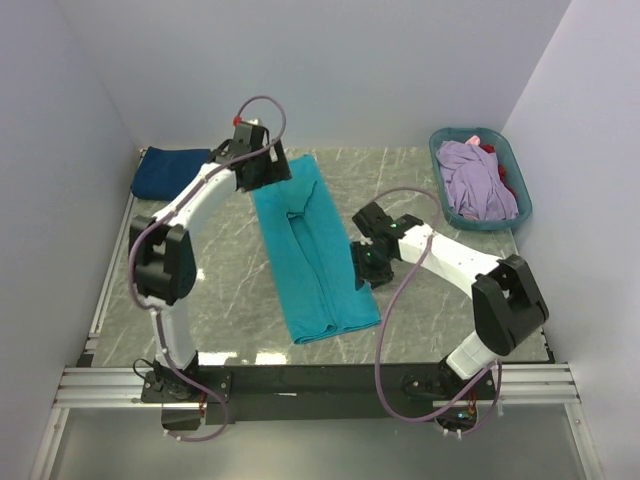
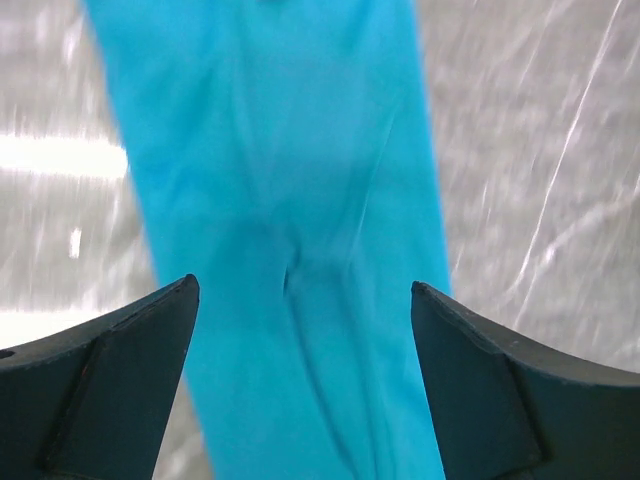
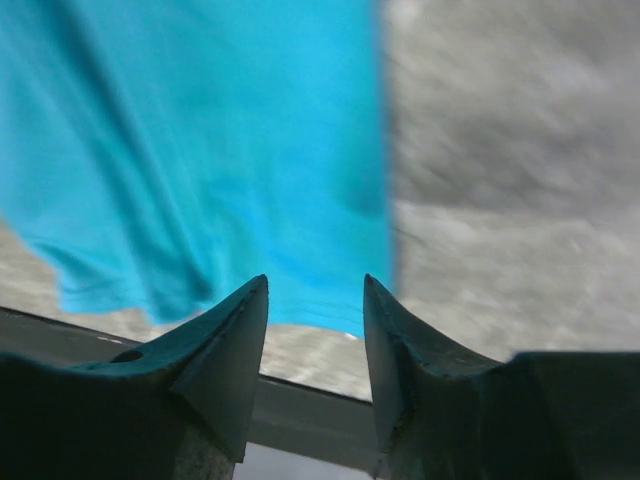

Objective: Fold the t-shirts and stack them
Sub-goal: Fold the tshirt

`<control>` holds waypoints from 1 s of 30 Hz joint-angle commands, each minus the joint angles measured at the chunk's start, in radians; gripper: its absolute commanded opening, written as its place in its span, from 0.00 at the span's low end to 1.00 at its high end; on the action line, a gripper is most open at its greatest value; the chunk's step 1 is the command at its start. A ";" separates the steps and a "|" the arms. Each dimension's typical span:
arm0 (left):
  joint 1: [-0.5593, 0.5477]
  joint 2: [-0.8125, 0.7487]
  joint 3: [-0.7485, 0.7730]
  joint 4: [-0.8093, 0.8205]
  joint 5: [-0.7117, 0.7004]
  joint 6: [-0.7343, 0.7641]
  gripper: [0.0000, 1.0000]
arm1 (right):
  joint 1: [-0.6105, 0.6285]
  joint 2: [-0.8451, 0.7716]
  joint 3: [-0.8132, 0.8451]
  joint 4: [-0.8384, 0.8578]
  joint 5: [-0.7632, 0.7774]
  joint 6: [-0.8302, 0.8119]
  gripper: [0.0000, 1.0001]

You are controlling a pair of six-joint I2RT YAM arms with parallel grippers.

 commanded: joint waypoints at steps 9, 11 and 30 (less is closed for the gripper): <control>-0.247 -0.500 -0.668 -0.284 0.014 -0.221 0.91 | -0.053 -0.099 -0.231 0.055 -0.046 0.066 0.47; -0.293 -0.575 -0.773 -0.310 0.040 -0.291 0.90 | -0.051 -0.096 -0.246 0.061 -0.054 0.077 0.47; -0.482 -0.436 -0.833 -0.282 0.165 -0.379 0.79 | -0.053 -0.015 -0.259 0.083 -0.102 0.069 0.16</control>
